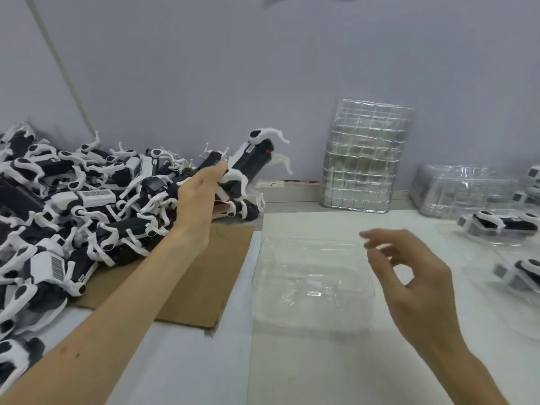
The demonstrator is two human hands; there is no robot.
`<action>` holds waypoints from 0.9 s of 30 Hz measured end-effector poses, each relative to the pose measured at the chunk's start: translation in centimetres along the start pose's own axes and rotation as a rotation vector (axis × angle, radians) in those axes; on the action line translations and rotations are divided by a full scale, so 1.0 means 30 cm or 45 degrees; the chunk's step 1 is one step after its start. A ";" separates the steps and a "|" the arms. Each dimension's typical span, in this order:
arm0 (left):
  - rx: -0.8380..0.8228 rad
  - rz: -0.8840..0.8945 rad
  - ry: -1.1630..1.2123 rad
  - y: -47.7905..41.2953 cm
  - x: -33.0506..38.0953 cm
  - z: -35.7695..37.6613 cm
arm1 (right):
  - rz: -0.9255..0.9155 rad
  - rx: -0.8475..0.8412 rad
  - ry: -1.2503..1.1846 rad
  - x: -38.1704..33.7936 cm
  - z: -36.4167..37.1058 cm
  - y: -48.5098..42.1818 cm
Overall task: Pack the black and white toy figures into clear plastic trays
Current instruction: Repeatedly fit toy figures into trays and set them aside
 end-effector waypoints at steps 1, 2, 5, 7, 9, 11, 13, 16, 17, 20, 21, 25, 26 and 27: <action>-0.103 -0.014 -0.002 0.010 0.011 0.035 | 0.028 -0.011 -0.007 0.011 -0.001 -0.004; -0.205 -0.027 -0.021 0.023 0.019 0.067 | 0.059 -0.037 -0.009 0.022 0.001 -0.007; -0.486 0.043 -0.216 0.074 0.042 0.155 | 0.132 -0.153 0.015 0.047 0.023 -0.009; -0.623 0.108 -0.300 0.126 0.041 0.204 | 0.141 -0.229 0.036 0.054 0.044 -0.002; -0.677 0.141 -0.292 0.172 0.030 0.234 | 0.124 -0.274 0.031 0.054 0.061 0.006; -0.655 0.155 -0.266 0.191 0.017 0.236 | 0.102 -0.273 0.021 0.053 0.068 0.009; -0.648 0.146 -0.234 0.201 0.008 0.230 | 0.076 -0.286 0.012 0.045 0.072 0.013; -0.655 0.143 -0.237 0.211 0.001 0.227 | 0.065 -0.359 0.022 0.030 0.076 0.023; -0.656 0.156 -0.235 0.214 0.003 0.232 | 0.065 -0.387 0.045 0.026 0.081 0.028; -0.652 0.174 -0.258 0.214 -0.009 0.246 | 0.032 -0.434 0.132 0.022 0.093 0.039; -0.650 0.178 -0.269 0.212 -0.017 0.251 | 0.038 -0.431 0.154 0.030 0.095 0.038; -0.645 0.180 -0.238 0.200 -0.060 0.273 | 0.142 -0.428 0.245 0.098 0.105 0.029; -0.645 0.171 -0.247 0.196 -0.077 0.275 | 0.168 -0.437 0.268 0.112 0.112 0.030; -0.649 0.161 -0.277 0.191 -0.097 0.278 | 0.186 -0.443 0.292 0.122 0.119 0.030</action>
Point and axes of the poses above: each hand's wrist, its own y-axis away from the middle knuckle, its own z-axis out of the palm, x = y × z, the point moved 8 cm from there along -y, towards the middle knuckle, and after that the axes turned 6 degrees about z, right-handed, at the moved point
